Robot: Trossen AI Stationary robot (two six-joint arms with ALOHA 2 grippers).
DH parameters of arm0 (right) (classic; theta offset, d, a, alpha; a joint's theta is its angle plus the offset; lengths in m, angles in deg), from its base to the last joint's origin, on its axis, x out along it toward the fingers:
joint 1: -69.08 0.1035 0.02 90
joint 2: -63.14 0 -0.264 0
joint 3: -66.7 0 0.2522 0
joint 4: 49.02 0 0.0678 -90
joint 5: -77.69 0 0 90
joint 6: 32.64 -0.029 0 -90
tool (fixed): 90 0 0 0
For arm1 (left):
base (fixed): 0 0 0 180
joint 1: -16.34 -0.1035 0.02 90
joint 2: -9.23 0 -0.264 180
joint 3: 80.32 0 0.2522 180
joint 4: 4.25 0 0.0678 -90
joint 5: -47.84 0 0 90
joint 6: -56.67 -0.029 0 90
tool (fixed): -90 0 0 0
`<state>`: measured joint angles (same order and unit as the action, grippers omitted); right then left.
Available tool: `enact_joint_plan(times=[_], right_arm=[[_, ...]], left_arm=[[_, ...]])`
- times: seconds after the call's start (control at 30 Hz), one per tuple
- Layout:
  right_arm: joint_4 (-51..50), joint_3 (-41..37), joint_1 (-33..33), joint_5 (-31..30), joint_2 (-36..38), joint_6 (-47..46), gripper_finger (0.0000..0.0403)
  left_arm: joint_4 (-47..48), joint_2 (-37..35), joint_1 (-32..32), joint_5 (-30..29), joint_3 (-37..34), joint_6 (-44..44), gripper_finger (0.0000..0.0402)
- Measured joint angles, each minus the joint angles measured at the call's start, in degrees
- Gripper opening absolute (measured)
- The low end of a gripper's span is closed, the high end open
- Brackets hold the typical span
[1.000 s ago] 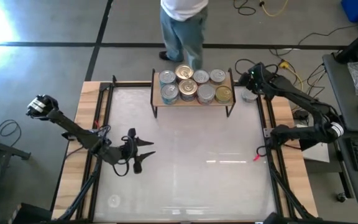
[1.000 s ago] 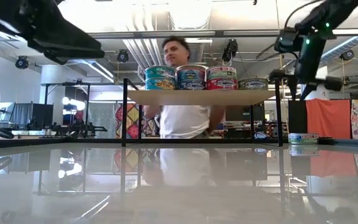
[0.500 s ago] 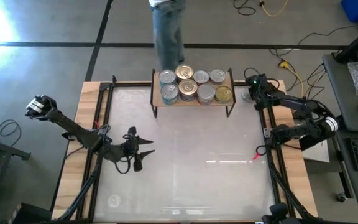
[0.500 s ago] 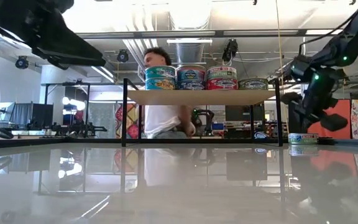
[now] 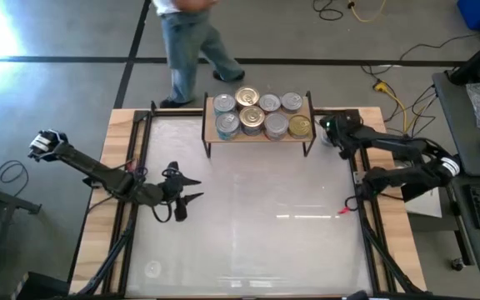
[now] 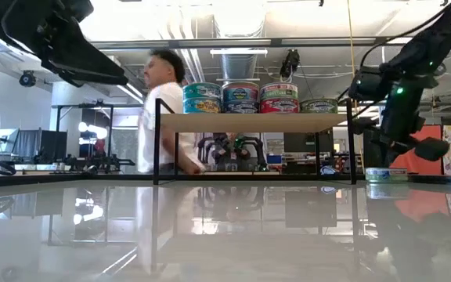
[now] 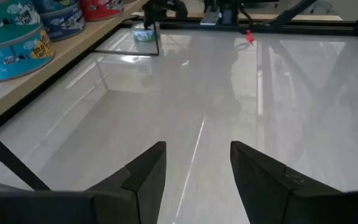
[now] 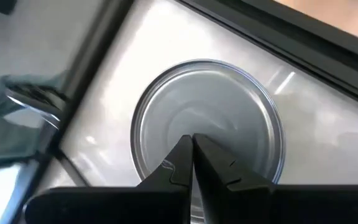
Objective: Stack canned seafood by type on shelf
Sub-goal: Stack the green tuna can on top of the red tuna can on the shelf
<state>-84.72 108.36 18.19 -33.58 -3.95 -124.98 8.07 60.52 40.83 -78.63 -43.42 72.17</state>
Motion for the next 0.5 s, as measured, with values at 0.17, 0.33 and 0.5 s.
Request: enact_joint_plan(times=[0.17,0.33,0.5], right_arm=[[-11.09,-0.36,11.01,-3.33,3.65,-12.24,0.0009],[-19.06,-1.80,22.81,-5.92,7.57,-26.59,0.0009],[-23.42,-3.45,35.21,-6.62,8.37,-37.38,0.0009]], left_arm=[[0.45,-1.50,0.59,1.56,-0.02,-1.84,0.0165],[0.43,-1.83,0.59,4.66,-0.02,-2.07,0.0165],[0.43,-1.83,1.16,8.16,-0.02,-1.33,0.0165]])
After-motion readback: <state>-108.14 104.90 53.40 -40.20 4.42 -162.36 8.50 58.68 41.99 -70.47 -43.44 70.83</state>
